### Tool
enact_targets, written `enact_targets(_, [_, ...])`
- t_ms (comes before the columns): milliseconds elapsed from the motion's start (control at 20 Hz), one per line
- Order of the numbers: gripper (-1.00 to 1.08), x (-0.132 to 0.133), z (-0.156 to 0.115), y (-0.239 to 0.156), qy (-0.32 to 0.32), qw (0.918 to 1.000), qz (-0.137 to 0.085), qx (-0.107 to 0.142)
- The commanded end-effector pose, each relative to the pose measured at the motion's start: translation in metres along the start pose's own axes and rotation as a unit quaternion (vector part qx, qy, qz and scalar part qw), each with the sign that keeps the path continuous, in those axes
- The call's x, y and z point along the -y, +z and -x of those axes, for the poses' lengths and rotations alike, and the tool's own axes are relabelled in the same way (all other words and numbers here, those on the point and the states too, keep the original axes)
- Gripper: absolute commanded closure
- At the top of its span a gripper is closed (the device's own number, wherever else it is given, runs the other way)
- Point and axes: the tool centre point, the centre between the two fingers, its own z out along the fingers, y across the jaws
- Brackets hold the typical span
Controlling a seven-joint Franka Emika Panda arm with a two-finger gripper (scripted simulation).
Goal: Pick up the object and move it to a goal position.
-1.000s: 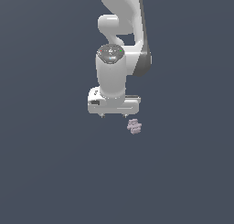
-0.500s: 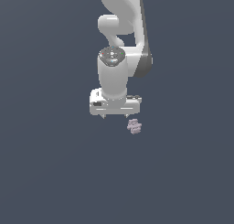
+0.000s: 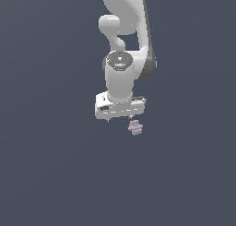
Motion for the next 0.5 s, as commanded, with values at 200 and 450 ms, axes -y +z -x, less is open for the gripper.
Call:
enact_targets(200, [-0.92, 0.024, 0.001, 0.018, -0.091, 0.9958, 0.004, 0.000])
enact_targets(450, [-0.92, 0.049, 0.002, 0.036, -0.182, 0.9832, 0.005, 0.000])
